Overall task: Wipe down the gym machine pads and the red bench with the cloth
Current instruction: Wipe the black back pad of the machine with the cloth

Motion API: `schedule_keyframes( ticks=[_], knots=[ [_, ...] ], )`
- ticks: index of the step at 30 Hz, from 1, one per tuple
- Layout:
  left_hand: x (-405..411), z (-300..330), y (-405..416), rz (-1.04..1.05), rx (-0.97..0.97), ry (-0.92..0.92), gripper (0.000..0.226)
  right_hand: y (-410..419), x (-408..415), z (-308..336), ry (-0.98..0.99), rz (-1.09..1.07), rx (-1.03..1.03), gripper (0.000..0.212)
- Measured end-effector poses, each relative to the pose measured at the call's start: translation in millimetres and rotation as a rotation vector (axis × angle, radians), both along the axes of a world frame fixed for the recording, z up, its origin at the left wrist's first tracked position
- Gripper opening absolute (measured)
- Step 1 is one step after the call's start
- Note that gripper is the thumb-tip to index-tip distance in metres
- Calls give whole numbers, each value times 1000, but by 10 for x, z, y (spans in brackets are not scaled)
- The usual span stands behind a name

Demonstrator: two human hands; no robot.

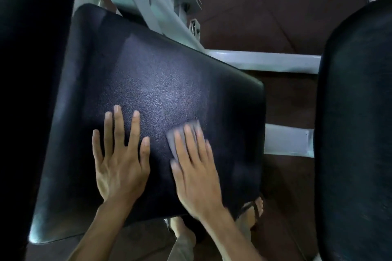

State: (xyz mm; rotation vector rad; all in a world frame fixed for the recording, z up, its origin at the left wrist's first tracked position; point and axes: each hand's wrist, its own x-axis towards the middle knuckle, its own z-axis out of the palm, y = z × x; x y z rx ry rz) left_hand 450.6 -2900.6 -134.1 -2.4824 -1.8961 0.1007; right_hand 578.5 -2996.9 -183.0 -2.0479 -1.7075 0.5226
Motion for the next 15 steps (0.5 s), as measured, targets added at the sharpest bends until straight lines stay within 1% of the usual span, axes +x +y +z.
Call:
schedule_keyframes(
  ticks=[1, 2, 3, 4, 6, 7, 8, 9, 10, 11, 13, 15],
  knots=[
    [-1, -6, -1, 3, 0, 1, 60, -411, 8, -69, -22, 1, -14, 57],
    [-4, -11, -2, 5, -1, 4, 60, -688, 127, -139, -38, -43, -54, 57],
    [-9, -10, 1, 6, 0, 4, 60, -779, 331, -249, -51, -139, -106, 56],
    [-9, -13, 3, 5, 2, 4, 60, -696, 550, -330, -61, -264, -177, 56],
    [-2, -29, 3, -1, 7, 9, 60, -145, 936, -391, 23, -560, -258, 59],
    [-6, -33, 2, -1, 11, 11, 60, 256, 1085, -402, 81, -666, -243, 61],
    [-12, -36, 1, -3, 13, 12, 60, 636, 1146, -360, 108, -713, -218, 63],
    [-15, -45, 2, -10, 12, 14, 60, 923, 1079, -305, 90, -717, -177, 64],
    [-21, -48, 5, -11, 11, 20, 60, 1075, 880, -241, 64, -657, -124, 63],
    [-31, -47, 9, -7, 8, 24, 60, 1055, 562, -151, 41, -536, -78, 61],
    [-35, -35, 9, 0, -3, 19, 60, 543, -117, 39, 43, -256, -52, 58],
    [-25, -27, 4, 2, -2, 11, 59, -208, -421, 77, 39, -81, -60, 58]
  ],
)
